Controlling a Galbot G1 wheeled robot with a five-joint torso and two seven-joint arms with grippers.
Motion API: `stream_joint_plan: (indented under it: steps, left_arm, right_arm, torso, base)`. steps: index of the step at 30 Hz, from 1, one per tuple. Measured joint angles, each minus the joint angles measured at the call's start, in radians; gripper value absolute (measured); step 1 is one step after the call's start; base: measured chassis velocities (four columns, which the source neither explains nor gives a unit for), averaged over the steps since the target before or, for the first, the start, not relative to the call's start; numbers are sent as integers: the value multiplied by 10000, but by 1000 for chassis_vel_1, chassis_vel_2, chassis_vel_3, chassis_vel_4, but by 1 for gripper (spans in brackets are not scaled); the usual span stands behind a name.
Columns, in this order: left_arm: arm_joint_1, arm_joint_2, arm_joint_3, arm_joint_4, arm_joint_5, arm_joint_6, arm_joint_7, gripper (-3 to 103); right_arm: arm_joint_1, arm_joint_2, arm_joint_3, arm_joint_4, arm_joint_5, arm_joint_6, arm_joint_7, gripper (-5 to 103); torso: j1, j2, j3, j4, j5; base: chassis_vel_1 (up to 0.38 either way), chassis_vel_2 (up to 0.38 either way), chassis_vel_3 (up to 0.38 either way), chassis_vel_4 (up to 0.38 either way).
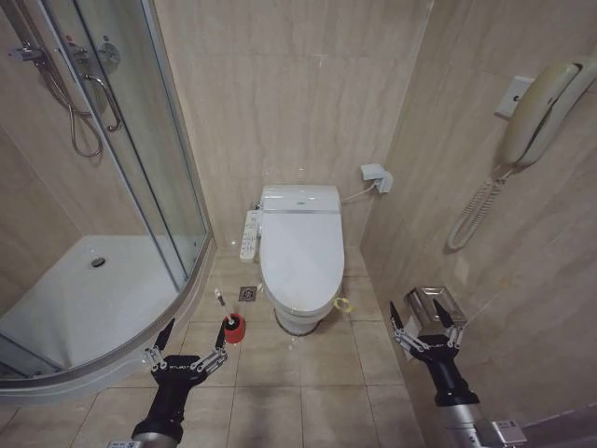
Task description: Open the toilet lid, clean the toilet bowl with a toilet brush, close the toilet lid, and flush.
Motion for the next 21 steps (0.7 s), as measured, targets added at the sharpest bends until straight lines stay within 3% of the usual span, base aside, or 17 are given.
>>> stream_joint_plan:
  steps: [21]
  left_arm:
    - [0, 0, 0, 0, 0, 0, 0, 100]
  right_arm:
    - [-265, 223, 2, 201, -64, 127, -172, 100]
  torso:
    - [0, 0, 0, 0, 0]
  base:
    - [0, 0, 0, 0]
